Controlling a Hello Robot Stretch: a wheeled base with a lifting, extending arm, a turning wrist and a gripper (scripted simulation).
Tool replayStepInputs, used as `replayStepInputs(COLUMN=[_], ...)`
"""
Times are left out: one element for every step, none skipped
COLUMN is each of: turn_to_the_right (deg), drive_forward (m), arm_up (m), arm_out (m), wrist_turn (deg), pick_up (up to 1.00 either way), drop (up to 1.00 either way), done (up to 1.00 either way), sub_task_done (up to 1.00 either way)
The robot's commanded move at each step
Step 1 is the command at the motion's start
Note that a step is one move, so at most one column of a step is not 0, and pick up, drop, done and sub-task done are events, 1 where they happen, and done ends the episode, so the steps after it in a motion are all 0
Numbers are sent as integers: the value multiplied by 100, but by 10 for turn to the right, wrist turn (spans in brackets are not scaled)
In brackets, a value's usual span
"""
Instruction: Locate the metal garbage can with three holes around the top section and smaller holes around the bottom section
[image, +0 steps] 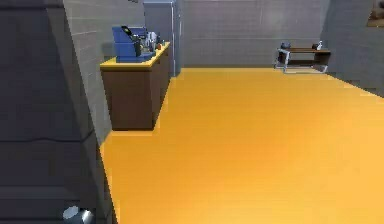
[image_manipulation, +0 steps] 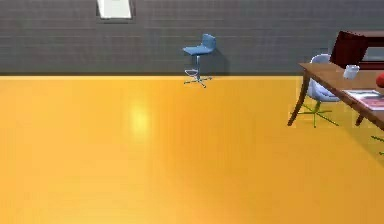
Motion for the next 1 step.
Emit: replayStepInputs(turn_to_the_right=[-450], drive_forward=[0], arm_up=[0], arm_out=[0], wrist_turn=[0], pick_up=[0], drop=[0], done=[0], sub_task_done=[0])
